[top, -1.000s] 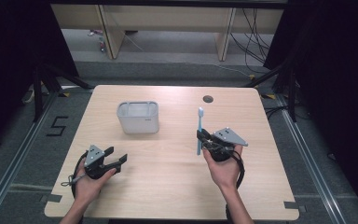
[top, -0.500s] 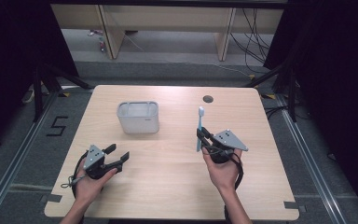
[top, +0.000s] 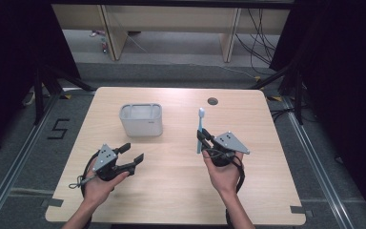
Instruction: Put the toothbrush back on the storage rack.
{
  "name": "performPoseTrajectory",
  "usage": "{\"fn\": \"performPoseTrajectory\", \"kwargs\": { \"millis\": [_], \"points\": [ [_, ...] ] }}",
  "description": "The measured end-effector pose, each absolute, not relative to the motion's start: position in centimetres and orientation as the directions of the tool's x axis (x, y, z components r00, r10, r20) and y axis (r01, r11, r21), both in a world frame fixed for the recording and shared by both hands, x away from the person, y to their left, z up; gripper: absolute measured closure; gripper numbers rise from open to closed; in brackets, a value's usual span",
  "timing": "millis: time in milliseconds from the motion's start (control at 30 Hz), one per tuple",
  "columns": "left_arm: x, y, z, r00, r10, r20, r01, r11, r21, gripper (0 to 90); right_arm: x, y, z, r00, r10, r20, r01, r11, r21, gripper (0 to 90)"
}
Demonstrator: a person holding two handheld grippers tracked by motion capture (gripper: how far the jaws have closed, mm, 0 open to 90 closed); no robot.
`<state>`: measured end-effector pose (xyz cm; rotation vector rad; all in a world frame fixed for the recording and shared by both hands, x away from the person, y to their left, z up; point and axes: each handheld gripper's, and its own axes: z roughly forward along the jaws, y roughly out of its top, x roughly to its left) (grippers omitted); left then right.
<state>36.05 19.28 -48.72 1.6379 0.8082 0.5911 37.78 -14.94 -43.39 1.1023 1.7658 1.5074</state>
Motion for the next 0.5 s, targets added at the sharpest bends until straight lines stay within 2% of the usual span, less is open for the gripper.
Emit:
{"fn": "performPoseTrajectory", "kwargs": {
  "millis": [133,167,233,500],
  "points": [
    [36.1,17.9,-48.0,0.667,0.745,-0.011,0.162,-0.130,0.978,30.6,37.8,-14.5,-43.4,-0.508,0.857,0.085,0.208,0.026,0.978,79.0],
    [36.1,17.6,-47.8,0.676,0.737,-0.007,0.156,-0.134,0.979,30.7,37.9,-14.6,-43.3,-0.505,0.861,0.054,0.188,0.049,0.981,79.0],
    [36.2,16.8,-47.3,0.692,0.722,0.001,0.147,-0.142,0.979,31.4,37.8,-14.2,-43.3,-0.509,0.856,0.087,0.208,0.024,0.978,79.0],
    [37.0,13.7,-46.0,0.754,0.657,0.013,0.137,-0.176,0.975,34.2,37.8,-13.3,-43.3,-0.528,0.845,0.087,0.197,0.022,0.980,79.0]
  ]
}}
